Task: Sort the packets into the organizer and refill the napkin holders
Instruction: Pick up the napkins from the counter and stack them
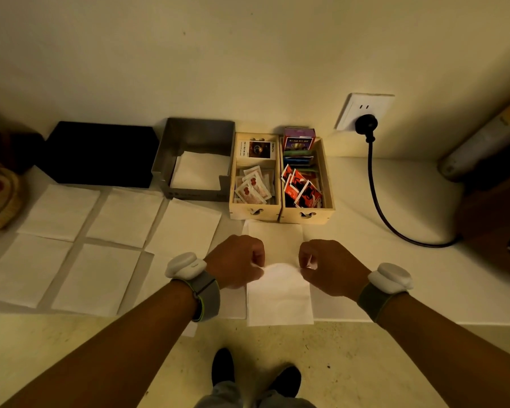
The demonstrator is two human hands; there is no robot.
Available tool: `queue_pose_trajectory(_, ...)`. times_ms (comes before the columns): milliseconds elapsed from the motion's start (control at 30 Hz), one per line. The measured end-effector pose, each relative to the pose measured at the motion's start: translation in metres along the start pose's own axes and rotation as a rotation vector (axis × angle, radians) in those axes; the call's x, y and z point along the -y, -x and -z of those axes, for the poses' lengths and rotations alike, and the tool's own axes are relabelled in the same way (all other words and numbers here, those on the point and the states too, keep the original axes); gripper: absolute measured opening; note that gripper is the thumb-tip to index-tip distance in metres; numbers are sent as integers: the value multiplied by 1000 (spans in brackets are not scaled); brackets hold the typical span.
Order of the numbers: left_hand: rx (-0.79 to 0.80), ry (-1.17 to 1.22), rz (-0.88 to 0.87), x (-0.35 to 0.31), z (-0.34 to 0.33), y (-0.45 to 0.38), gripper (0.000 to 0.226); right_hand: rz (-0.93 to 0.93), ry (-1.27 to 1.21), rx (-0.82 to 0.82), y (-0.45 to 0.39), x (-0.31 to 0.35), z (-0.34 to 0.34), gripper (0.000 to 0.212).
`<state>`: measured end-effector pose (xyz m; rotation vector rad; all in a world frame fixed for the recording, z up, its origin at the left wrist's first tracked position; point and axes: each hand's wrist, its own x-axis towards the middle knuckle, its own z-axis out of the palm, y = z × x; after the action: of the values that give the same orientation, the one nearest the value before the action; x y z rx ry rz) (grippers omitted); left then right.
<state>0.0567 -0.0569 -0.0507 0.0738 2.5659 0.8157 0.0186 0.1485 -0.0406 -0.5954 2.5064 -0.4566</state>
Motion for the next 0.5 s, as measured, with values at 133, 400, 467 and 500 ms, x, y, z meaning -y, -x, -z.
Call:
queue_pose_trajectory(133,11,74,-14,2,9,0,14,29,-82,-28,5,-1,12,15)
queue_pose_trajectory(400,-143,249,80,6,23,-15,18,-96,-269,-170,-21,1,12,23)
queue_pose_trajectory(467,-214,260,119,8,21,-19,22,-118,-284,-211,-29,0,6,25)
queue_pose_trajectory(500,-244,250,149,9,19,-21,25,-132,-285,-231,-33,-1,3,27)
